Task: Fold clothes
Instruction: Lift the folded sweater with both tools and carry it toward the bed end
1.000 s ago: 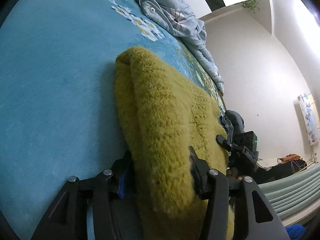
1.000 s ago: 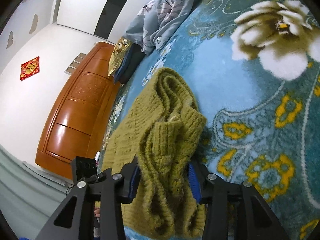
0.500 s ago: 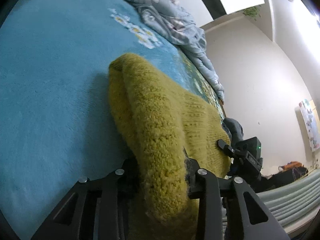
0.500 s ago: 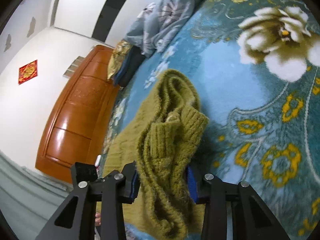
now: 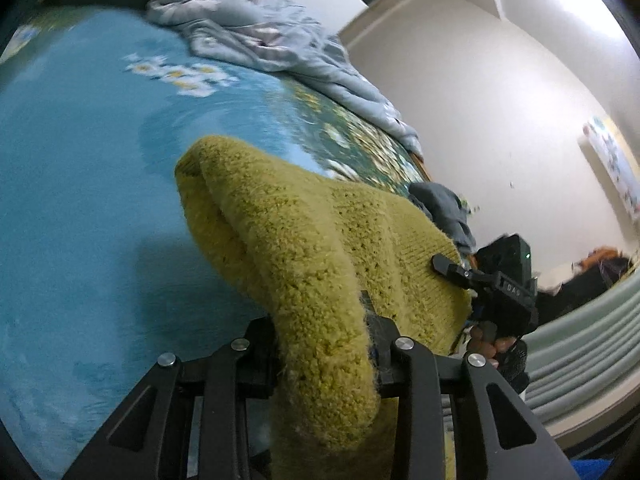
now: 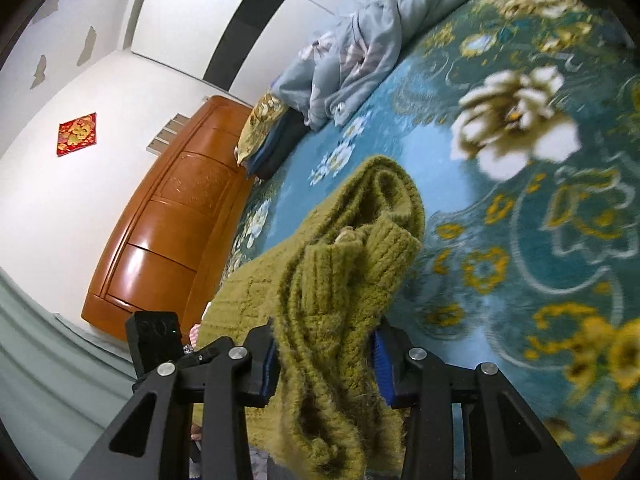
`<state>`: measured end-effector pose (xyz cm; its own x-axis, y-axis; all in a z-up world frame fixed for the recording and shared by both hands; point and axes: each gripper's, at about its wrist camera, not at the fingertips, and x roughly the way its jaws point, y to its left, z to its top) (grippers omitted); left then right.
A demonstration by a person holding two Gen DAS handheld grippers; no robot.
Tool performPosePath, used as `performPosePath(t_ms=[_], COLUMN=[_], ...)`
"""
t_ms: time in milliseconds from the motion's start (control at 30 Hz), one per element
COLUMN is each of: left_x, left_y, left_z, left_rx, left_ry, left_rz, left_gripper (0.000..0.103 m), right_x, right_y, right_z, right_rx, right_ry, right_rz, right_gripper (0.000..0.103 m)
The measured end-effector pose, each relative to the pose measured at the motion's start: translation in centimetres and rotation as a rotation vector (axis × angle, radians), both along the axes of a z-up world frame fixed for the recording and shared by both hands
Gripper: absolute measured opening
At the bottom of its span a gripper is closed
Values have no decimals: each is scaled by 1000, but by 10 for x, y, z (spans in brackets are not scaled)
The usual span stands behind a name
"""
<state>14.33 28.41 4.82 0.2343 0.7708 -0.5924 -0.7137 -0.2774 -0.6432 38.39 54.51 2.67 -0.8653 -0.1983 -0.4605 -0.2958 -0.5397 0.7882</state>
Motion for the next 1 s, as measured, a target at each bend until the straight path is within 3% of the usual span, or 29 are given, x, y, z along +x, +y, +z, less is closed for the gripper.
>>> performPosePath(t_ms=[300,533,1000], left_x=[61,102,190], left_y=[76,147,345], left_z=[42,73,148], left_rx=[21,64,153], left_ry=[110,141,192], left_rz=[-153,-265,-476], left_gripper=[35,35,35], right_x=[85,143,235], right_y=[40,86,250], right_z=[37,80,180], right_rx=[64,119,288], right_ry=[40,49,-46], right_rz=[-86,-157,-336], right_gripper=[41,41,41])
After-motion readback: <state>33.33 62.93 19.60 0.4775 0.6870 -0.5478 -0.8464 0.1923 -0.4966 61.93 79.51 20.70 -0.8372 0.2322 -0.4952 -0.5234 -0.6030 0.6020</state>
